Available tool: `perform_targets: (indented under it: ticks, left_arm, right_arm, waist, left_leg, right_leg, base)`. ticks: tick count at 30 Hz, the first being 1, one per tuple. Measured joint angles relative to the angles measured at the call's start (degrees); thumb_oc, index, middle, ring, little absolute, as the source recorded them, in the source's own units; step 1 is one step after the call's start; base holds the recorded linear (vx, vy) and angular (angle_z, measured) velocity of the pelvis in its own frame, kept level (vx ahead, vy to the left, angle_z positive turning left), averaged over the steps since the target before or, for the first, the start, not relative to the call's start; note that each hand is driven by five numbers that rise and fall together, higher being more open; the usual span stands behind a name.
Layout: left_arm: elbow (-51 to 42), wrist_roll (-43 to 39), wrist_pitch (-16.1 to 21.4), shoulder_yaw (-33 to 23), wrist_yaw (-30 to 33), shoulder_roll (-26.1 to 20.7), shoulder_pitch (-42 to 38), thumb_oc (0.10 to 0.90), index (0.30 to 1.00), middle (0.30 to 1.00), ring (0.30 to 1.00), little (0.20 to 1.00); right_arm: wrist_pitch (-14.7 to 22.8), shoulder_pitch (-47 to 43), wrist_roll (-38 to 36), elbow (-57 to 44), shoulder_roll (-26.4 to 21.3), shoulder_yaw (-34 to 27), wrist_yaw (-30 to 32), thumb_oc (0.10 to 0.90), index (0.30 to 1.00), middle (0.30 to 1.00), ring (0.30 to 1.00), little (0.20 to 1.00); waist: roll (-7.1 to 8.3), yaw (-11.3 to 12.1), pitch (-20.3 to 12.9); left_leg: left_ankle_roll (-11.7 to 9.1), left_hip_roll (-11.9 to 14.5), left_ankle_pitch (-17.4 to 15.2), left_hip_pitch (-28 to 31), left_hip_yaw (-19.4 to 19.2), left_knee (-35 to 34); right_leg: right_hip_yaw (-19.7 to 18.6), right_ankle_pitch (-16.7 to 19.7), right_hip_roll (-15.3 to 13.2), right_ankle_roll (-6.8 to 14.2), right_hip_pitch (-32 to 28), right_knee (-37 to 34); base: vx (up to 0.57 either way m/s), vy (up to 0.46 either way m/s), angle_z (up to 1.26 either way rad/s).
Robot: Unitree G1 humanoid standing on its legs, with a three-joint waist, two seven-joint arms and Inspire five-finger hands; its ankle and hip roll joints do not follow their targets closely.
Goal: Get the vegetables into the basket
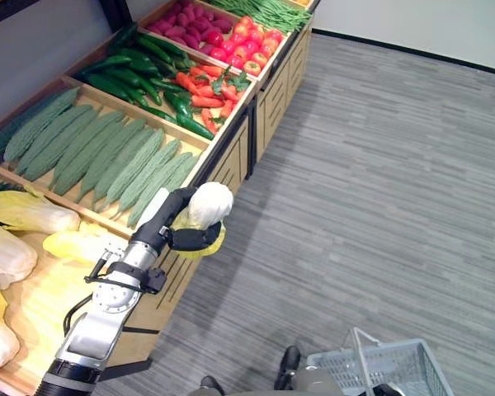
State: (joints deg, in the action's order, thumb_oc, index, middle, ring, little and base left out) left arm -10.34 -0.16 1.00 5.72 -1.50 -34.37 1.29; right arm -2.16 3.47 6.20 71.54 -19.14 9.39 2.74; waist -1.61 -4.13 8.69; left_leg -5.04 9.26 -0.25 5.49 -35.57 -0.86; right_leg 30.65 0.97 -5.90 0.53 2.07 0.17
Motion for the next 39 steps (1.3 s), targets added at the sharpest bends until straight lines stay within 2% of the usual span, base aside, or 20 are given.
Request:
perform_targets:
  ticks: [3,4,5,6,7,8,9,10,11,13,14,15,17,18,20,22,27,32,35,39]
  left_arm:
    - [0.29,-0.9,0.06,0.07,0.14,0.43,0.0,0.4,0.3,0.3,0.3,0.3]
    - [1.1,-1.06,-0.03,0.13,0.24,0.96,0.06,0.4,0.3,0.3,0.3,0.3]
    - [1.55,-1.07,-0.28,0.02,0.27,1.15,0.43,0.4,0.3,0.3,0.3,0.3]
    - [1.67,-1.08,-0.55,-0.3,0.78,1.13,1.4,0.4,0.3,0.3,0.3,0.3]
    - [1.83,-1.08,-0.62,-0.44,1.16,1.25,2.27,0.4,0.3,0.3,0.3,0.3]
    - [1.79,-1.08,-0.6,-0.42,1.16,1.22,2.65,0.4,0.3,0.3,0.3,0.3]
    - [1.79,-1.09,-0.59,-0.36,1.42,1.53,2.66,0.4,0.3,0.3,0.3,0.3]
    - [1.8,-1.08,-0.56,-0.36,1.56,1.74,2.64,0.4,0.3,0.3,0.3,0.3]
    - [1.94,-1.06,-0.51,-0.29,1.9,1.81,2.37,0.4,0.3,0.3,0.3,0.3]
    - [2.28,-1.01,-0.51,-0.16,2.03,1.77,2.19,0.4,0.3,0.3,0.3,0.3]
    - [2.33,-1.0,-0.51,0.02,2.03,1.64,2.61,0.4,0.3,0.3,0.3,0.3]
    - [2.23,-1.0,-0.43,1.25,2.0,1.18,2.32,0.4,0.3,0.3,0.3,0.3]
    - [1.69,-1.01,-0.46,1.93,1.63,-1.39,2.48,0.4,0.3,0.3,0.3,0.3]
    - [1.68,-1.01,-0.5,1.93,1.42,-2.46,2.43,0.4,0.3,0.3,0.3,0.3]
    - [1.65,-1.12,-0.57,1.87,1.44,-3.67,2.67,0.4,0.3,0.3,0.3,0.3]
    - [1.46,-1.22,-0.57,1.75,1.45,-4.55,2.64,0.4,0.3,0.3,0.3,0.3]
    - [1.9,-2.11,-0.69,2.88,0.98,-5.14,2.05,0.4,0.3,0.3,0.3,0.3]
    - [4.6,-0.92,-0.89,9.36,-0.47,-4.96,-1.56,0.4,0.3,0.3,0.3,0.3]
    - [8.41,-0.87,-1.01,12.93,-0.89,-1.31,-5.37,0.4,0.3,0.3,0.3,0.3]
    - [13.11,0.84,-1.28,16.45,-0.93,2.08,-9.0,0.4,0.3,0.3,0.3,0.3]
  right_arm:
    - [0.18,0.02,-0.32,-0.18,-0.28,-0.2,0.06,0.4,0.3,0.3,0.3,0.3]
    - [0.5,-0.01,-0.37,-0.06,-0.52,-0.06,0.04,0.4,0.3,0.3,0.3,0.3]
    - [0.67,-0.28,-0.36,0.06,-0.6,-0.06,0.12,0.4,0.3,0.3,0.3,0.3]
    - [0.8,-1.0,-0.31,0.58,-0.59,0.24,0.14,0.4,0.3,0.3,0.3,0.3]
    - [1.16,-1.52,-0.27,0.56,-1.01,1.23,-0.02,0.4,0.3,0.3,0.3,0.3]
    - [1.29,-1.67,-0.3,0.36,-1.22,1.22,-0.02,0.4,0.3,0.3,0.3,0.3]
    - [1.43,-2.34,-0.33,-0.05,-1.47,1.21,0.04,0.4,0.3,0.3,0.3,0.3]
    - [1.52,-2.95,-0.36,-0.27,-1.44,1.19,0.06,0.4,0.3,0.3,0.3,0.3]
    - [1.72,-4.25,-0.32,-0.37,-1.53,1.26,0.18,0.4,0.3,0.3,0.3,0.3]
    - [2.28,-5.91,-0.3,-1.19,-1.77,1.46,0.07,0.4,0.3,0.3,0.3,0.3]
    - [2.3,-6.01,-0.29,-1.21,-1.88,1.67,-0.01,0.4,0.3,0.3,0.3,0.3]
    - [3.06,-6.14,-0.41,-1.18,-2.31,2.26,0.33,0.4,0.3,0.3,0.3,0.3]
    - [2.67,-6.12,-1.61,-2.28,-1.86,1.43,0.95,0.4,0.3,0.3,0.3,0.3]
    - [2.52,-5.57,-2.73,-2.63,-1.83,0.68,1.26,0.4,0.3,0.3,0.3,0.3]
    - [1.6,-4.41,-3.44,-4.31,-2.08,-0.13,2.09,0.4,0.3,0.3,0.3,0.3]
    - [1.29,-3.52,-4.7,-6.34,-2.21,-0.01,2.19,0.4,0.3,0.3,0.3,0.3]
    - [-1.38,-4.9,-4.77,-17.29,-3.63,2.44,1.65,0.4,0.3,0.3,0.3,0.3]
    - [-1.55,-6.57,-4.76,-28.22,-6.59,2.93,1.4,0.4,0.3,0.3,0.3,0.3]
    - [-1.37,-8.73,-4.47,-32.33,-7.83,2.94,1.46,0.4,0.3,0.3,0.3,0.3]
    - [-2.3,-11.53,-4.31,-34.35,-8.21,4.32,1.45,0.4,0.3,0.3,0.3,0.3]
  waist:
    - [-0.36,-0.04,-0.15]
    - [0.07,0.27,-0.17]
    - [0.53,0.78,0.07]
    - [1.22,2.16,0.37]
    - [2.18,3.27,0.89]
    - [2.14,3.59,0.91]
    - [2.07,3.75,0.95]
    - [2.08,3.77,0.96]
    - [2.36,5.06,1.14]
    - [2.32,3.96,1.82]
    - [2.19,4.4,1.83]
    - [1.07,3.11,2.34]
    - [2.54,2.72,2.37]
    - [2.5,2.29,2.38]
    - [2.49,1.3,2.43]
    - [2.46,1.24,2.41]
    - [1.95,1.54,2.55]
    - [0.6,0.26,2.04]
    - [-1.2,-0.51,0.96]
    - [-2.59,-1.02,0.19]
  left_leg:
    - [-0.2,0.49,0.08,-0.88,1.04,2.75]
    - [-0.18,0.83,0.11,-2.25,2.07,6.28]
    - [-0.23,1.09,0.02,-3.22,3.1,10.54]
    - [-0.35,1.97,-0.11,-4.87,5.35,16.61]
    - [-2.44,2.61,-1.43,-6.97,10.7,19.92]
    - [-4.05,2.47,-2.19,-7.18,13.51,18.94]
    - [-5.09,1.14,-2.23,-7.9,20.24,13.99]
    - [-5.03,0.5,-2.21,-8.25,23.44,11.1]
    - [-4.59,-1.36,-1.38,-8.38,31.92,2.45]
    - [-3.73,-1.41,1.45,-10.86,34.66,0.56]
    - [-3.35,-1.62,2.8,-10.82,36.85,-0.72]
    - [-0.96,-1.93,5.0,-12.05,36.6,0.94]
    - [0.83,-4.35,5.14,-10.42,32.32,-2.82]
    - [1.76,-5.65,5.96,-9.8,31.16,-4.26]
    - [3.34,-7.59,5.9,-8.95,30.03,-4.28]
    - [4.03,-8.38,5.41,-8.3,29.26,-4.24]
    - [3.73,-7.73,4.98,-7.2,27.01,-4.28]
    - [2.51,-6.62,4.18,-6.48,25.3,-4.57]
    - [2.23,-6.15,4.19,-6.52,24.93,-4.57]
    - [2.82,-5.86,4.71,-6.79,24.62,-4.45]
  right_leg:
    - [0.31,0.11,0.21,0.1,-0.82,-0.95]
    - [-0.04,0.13,-0.74,0.03,-0.94,-1.06]
    - [-0.83,0.34,-0.47,-0.39,-0.95,-1.42]
    - [-3.31,0.5,-0.67,-0.79,-1.38,-1.62]
    - [-5.51,0.68,-1.04,-1.45,-1.5,-2.05]
    - [-6.14,0.92,-0.77,-1.54,-1.85,-2.75]
    - [-8.04,1.27,-0.08,-1.52,-1.84,-3.71]
    - [-9.54,1.32,0.41,-0.52,-1.68,-4.39]
    - [-13.28,2.07,1.1,0.24,-0.54,-5.13]
    - [-15.81,2.85,1.99,0.43,0.15,-5.41]
    - [-17.4,2.83,2.52,0.35,0.26,-5.25]
    - [-19.67,2.99,2.85,0.84,0.25,-5.45]
    - [-22.48,3.51,0.03,2.09,2.14,-5.33]
    - [-22.37,4.67,-1.34,3.56,2.45,-5.44]
    - [-22.8,5.37,-3.4,4.23,2.02,-5.22]
    - [-23.49,5.24,-3.88,4.43,1.71,-5.2]
    - [-25.48,5.23,-3.3,4.46,1.88,-5.19]
    - [-27.27,4.94,-2.24,4.96,2.13,-5.49]
    - [-27.51,4.84,-1.75,5.15,2.41,-5.49]
    - [-27.64,5.26,-1.4,4.55,2.83,-5.46]
  base:
    - [-0.01,-0.212,0.05]
    - [0.0,-0.107,-0.11]
    - [0.0,-0.098,-0.51]
    - [0.05,0.024,-0.87]
    - [0.03,0.035,-0.92]
    - [0.16,0.142,-0.81]
    - [0.11,0.118,-0.66]
    - [0.16,0.146,-1.09]
    - [0.09,0.085,-1.09]
    - [0.09,0.116,-1.0]
    - [0.11,0.235,-1.15]
    - [0.15,0.267,-1.02]
    - [0.14,0.248,-0.92]
    - [0.07,0.154,-0.56]
    - [0.04,0.095,-0.19]
    - [0.03,0.082,-0.17]
    - [0.03,0.055,-0.23]
    - [0.01,0.02,-0.2]
    - [0.01,-0.007,-0.1]
    - [0.0,-0.02,-0.04]
